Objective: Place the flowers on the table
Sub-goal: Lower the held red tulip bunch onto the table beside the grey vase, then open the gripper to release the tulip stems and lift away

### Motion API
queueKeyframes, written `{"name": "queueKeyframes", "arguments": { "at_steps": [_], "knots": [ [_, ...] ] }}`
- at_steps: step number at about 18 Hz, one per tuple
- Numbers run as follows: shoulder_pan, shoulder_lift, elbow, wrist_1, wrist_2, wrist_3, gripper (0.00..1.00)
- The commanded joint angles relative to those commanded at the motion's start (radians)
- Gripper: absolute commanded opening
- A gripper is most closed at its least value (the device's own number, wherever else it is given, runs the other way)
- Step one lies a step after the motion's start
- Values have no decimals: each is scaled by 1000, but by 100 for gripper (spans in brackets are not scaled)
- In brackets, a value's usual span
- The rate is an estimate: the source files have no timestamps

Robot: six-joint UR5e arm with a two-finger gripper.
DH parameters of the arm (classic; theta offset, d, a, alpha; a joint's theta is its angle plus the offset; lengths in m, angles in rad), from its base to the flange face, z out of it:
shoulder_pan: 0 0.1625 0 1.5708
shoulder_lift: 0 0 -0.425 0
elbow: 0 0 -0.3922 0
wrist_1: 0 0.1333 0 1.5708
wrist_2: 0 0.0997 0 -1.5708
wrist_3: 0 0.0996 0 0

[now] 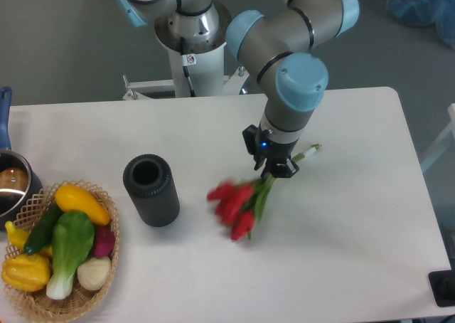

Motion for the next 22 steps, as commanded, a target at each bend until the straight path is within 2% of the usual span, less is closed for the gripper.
{"name": "queueKeyframes", "arguments": {
  "at_steps": [2, 3, 4, 5, 7, 8, 10, 11, 15, 18, 22],
  "knots": [
    [-6, -2, 0, 0, -2, 2, 48],
    [-6, -2, -2, 0, -2, 2, 60],
    [-12, -2, 0, 0, -2, 5, 90],
    [-17, 0, 0, 2, -2, 9, 100],
    [-15, 2, 2, 3, -8, 11, 100],
    [-12, 3, 3, 23, -9, 11, 100],
    [-12, 2, 0, 104, -11, 8, 100],
    [-12, 2, 0, 126, -12, 2, 100],
    [27, 8, 9, 150, -34, 8, 100],
    [78, 12, 14, 156, -115, 12, 100],
    [112, 17, 18, 163, -110, 14, 100]
  ]
}}
